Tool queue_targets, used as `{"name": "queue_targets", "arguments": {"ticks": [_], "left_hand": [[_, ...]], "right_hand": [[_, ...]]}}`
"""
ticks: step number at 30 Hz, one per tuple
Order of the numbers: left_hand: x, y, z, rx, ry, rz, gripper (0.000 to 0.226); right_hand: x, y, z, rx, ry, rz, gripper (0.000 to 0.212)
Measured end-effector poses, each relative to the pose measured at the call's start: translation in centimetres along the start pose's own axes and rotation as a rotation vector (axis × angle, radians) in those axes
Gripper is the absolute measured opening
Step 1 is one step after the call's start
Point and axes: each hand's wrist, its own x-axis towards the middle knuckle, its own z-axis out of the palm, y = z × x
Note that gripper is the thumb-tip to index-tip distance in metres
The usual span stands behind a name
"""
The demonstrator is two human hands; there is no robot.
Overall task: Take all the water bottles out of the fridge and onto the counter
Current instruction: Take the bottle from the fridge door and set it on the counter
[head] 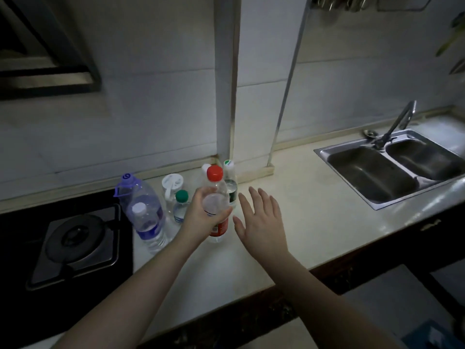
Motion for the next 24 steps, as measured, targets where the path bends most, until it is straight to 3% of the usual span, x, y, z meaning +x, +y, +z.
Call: {"name": "queue_targets", "arguments": {"ticks": [10,24], "left_hand": [[3.7,-2.7,6.3,0.114,0.172,-0.1,0.058],[6.3,-5.9,8.9,0.161,0.16,-0.245,0.06]], "right_hand": [[2.6,4.6,5.2,0.034,-0.132,-0.07,0.06],[3.4,6.3,7.8,0.112,-0.124,-0.11,0.058]]}}
